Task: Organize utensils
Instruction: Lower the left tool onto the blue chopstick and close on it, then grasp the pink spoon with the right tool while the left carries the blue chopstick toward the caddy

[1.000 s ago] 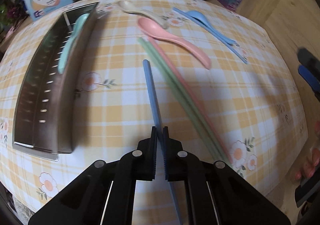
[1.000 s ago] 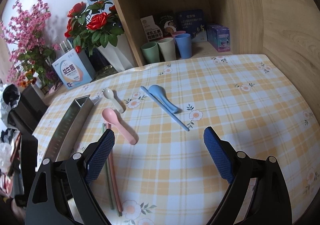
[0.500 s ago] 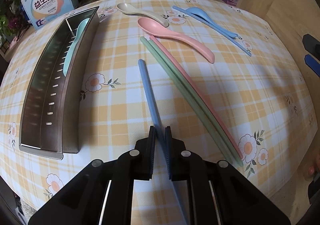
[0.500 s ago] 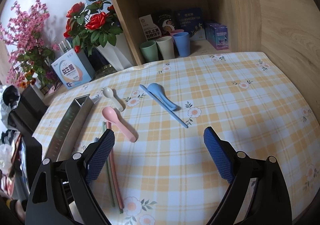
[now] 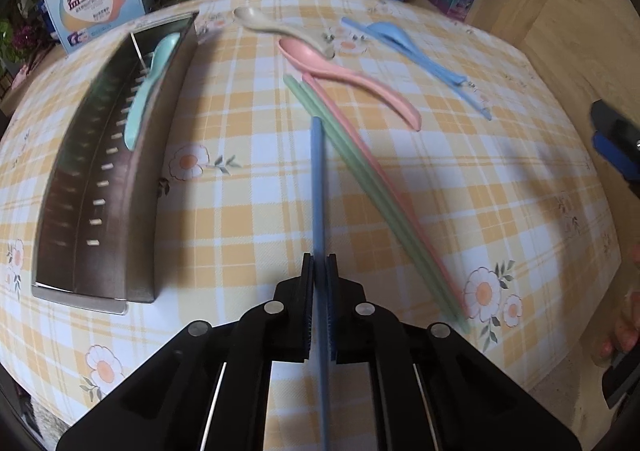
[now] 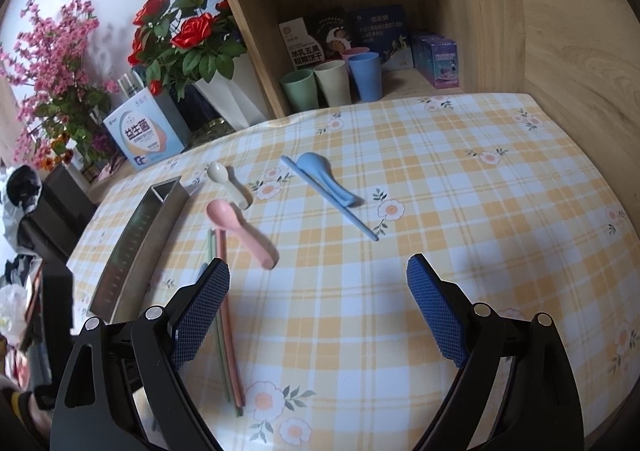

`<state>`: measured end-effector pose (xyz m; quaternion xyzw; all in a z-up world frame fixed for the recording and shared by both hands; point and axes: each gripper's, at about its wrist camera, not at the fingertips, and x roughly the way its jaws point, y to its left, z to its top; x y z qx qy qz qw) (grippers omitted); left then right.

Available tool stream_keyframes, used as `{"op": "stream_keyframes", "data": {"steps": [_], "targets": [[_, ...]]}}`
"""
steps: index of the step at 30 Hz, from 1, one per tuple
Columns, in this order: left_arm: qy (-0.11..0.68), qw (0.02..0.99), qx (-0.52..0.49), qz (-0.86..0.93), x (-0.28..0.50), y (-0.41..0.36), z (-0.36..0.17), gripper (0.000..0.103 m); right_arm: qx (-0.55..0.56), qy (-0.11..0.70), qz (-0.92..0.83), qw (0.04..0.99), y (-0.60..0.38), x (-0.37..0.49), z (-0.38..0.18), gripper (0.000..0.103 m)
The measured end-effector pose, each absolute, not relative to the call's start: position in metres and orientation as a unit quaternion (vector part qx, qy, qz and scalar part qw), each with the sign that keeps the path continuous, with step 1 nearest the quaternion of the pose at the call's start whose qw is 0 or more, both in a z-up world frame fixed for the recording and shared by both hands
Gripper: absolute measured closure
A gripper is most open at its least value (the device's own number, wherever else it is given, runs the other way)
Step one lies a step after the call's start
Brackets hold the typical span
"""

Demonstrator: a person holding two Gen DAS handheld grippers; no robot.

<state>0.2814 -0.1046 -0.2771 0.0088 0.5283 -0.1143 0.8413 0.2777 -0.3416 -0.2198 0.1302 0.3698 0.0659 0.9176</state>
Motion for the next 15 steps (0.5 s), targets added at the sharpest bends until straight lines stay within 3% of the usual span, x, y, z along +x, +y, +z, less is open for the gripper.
{"op": "stream_keyframes", "data": {"steps": [10,15], "targets": [[0.492,0.862,-0.017,-0.116,0.279,-0.087,-0.243,0.097,0.136,0.389,0.076,0.908,-0.339,0.279,-0.231,0.016],[0.479,0.87,-0.032,-0.115,0.28,-0.073,-0.229,0.097,0.125,0.402,0.087,0.903,-0.334,0.285,-0.239,0.024]]}}
